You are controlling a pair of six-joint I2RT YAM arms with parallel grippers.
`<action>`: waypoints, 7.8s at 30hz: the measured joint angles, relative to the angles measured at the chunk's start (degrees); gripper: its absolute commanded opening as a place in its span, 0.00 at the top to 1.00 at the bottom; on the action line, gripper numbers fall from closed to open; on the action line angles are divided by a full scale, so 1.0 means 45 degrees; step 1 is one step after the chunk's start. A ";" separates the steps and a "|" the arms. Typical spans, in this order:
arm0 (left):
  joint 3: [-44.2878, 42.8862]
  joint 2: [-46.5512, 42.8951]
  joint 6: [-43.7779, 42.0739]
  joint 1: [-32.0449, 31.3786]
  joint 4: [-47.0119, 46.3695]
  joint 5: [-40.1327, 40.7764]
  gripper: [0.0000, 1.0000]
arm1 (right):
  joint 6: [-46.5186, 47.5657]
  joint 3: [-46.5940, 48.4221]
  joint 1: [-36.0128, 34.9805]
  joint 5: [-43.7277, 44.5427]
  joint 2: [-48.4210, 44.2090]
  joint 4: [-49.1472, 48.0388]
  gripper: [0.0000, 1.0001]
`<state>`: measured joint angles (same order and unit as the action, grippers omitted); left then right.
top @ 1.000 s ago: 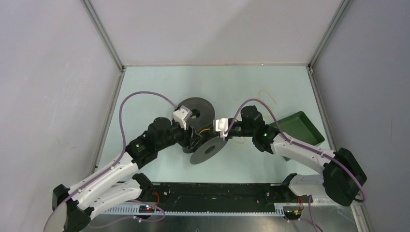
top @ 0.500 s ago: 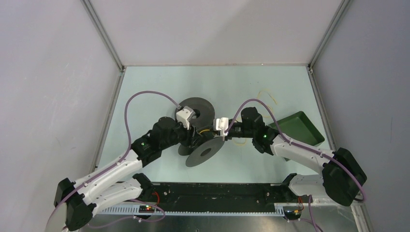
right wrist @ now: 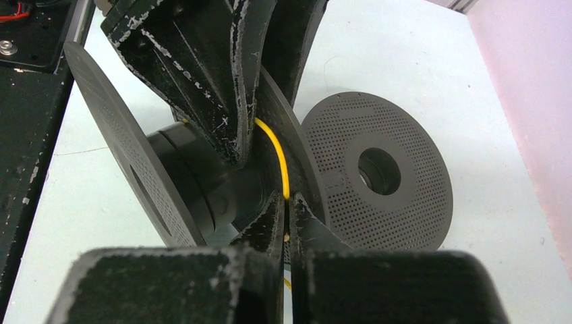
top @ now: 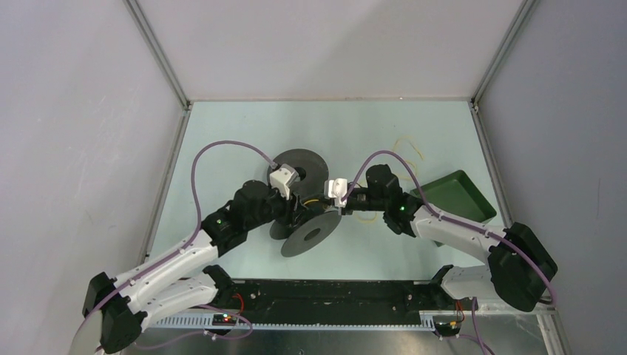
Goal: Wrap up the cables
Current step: Wrap the cable around the cable reel.
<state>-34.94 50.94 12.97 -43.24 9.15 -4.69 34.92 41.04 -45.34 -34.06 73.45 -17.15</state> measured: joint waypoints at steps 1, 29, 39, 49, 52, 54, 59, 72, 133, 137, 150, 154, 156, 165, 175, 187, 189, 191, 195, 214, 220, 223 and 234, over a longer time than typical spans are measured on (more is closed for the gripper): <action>0.0058 -0.0005 0.0005 0.0000 -0.0015 0.0000 0.51 | -0.0015 0.0000 -0.0010 0.0000 0.0034 -0.0005 1.00; 0.0199 -0.0486 -0.0646 -0.0015 0.0743 -0.0355 1.00 | -0.1860 -0.0058 0.0607 -0.0029 -0.1151 -0.0253 0.60; -0.0500 -0.1860 -0.0685 0.0000 0.2278 0.0457 1.00 | -0.3585 -0.1564 0.1001 0.0651 -0.2851 -0.1010 0.46; -0.0719 -0.3793 -0.0680 0.0000 0.2909 0.0733 1.00 | -0.6028 -0.3415 0.1107 0.2521 -0.2084 -0.3162 0.48; -0.0719 -0.4201 -0.0680 0.0000 0.3094 0.0782 1.00 | -0.6101 -0.4289 0.1107 0.2526 -0.1365 -0.4454 0.47; -0.0719 -0.4435 -0.0680 0.0000 0.3201 0.0806 1.00 | -0.6125 -0.4643 0.1103 0.2521 -0.0787 -0.4993 0.47; -0.0719 -0.4925 -0.0670 0.0000 0.3361 0.0967 1.00 | -0.6222 -0.5003 0.1107 0.2448 0.0942 -0.6567 0.45; -0.1039 -0.5251 -0.0515 0.0010 0.3580 0.1248 1.00 | -0.6698 -0.5003 0.1107 0.2127 0.4561 -1.0720 0.55; -0.2953 -0.2807 0.2089 0.2200 0.4891 0.6533 1.00 | 0.8393 0.1224 -0.8344 1.4809 0.4172 -0.8393 0.91; -0.2953 -0.3196 0.1647 0.2195 0.4993 0.5872 1.00 | 0.8340 0.1224 -0.8048 1.4324 0.4027 -0.8184 0.86; -0.2953 -0.3424 0.0738 0.2195 0.5824 0.3317 1.00 | 0.6703 0.1477 -0.7159 1.3663 0.2487 -0.7193 0.84; -0.2953 -0.3405 0.0092 0.2195 0.6348 0.2642 1.00 | 0.6071 0.1491 -0.6907 1.3644 0.1957 -0.6776 0.85; -0.2953 -0.3405 -0.0223 0.2195 0.6441 0.2288 1.00 | 0.5712 0.1540 -0.6747 1.3546 0.1647 -0.6421 0.86; -0.2953 -0.3934 -0.1282 0.2195 0.6266 -0.0087 1.00 | 0.3152 0.1719 -0.5294 1.2619 0.0743 -0.3852 0.88; -0.3342 -0.4430 -0.1219 0.2195 0.6363 -0.0884 1.00 | -0.1234 0.0763 -0.3429 0.9675 -0.0578 -0.1836 0.84; -0.4556 -0.4167 -0.0199 0.2195 0.7033 -0.1326 1.00 | -0.5013 -0.1554 -0.0272 0.4809 -0.1054 -0.2681 0.69; -0.4784 -0.4099 0.0029 0.2191 0.7048 -0.1345 1.00 | -0.5294 -0.1671 -0.0039 0.4260 -0.0636 -0.3045 0.66; -0.4920 -0.4036 0.0214 0.2195 0.7043 -0.1345 1.00 | -0.5484 -0.1705 0.0039 0.3847 -0.0219 -0.3415 0.63; -0.5076 -0.3895 0.0612 0.2195 0.7043 -0.1307 1.00 | -0.5887 -0.1938 0.0146 0.3065 0.0607 -0.4260 0.56; -0.5095 -0.3827 0.1666 0.2195 0.7038 0.0350 1.00 | -0.6994 -0.3415 0.1651 0.0933 0.1574 -0.4337 0.53; -0.5168 -0.3827 0.1996 0.2195 0.6946 0.0991 1.00 | -0.7193 -0.3415 0.1253 0.1025 0.2302 -0.4031 0.58; -0.5168 -0.3827 0.2123 0.2195 0.6849 0.1190 1.00 | -0.7261 -0.3429 0.1005 0.1239 0.2511 -0.3740 0.69; -0.5168 -0.3755 0.3478 0.3949 0.6125 0.0913 1.00 | -0.7626 -0.3507 0.0646 0.2331 0.2414 -0.3468 1.00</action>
<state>-58.19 34.04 28.62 -25.47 36.71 -0.58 0.60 25.26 -42.44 -23.57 84.31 -32.75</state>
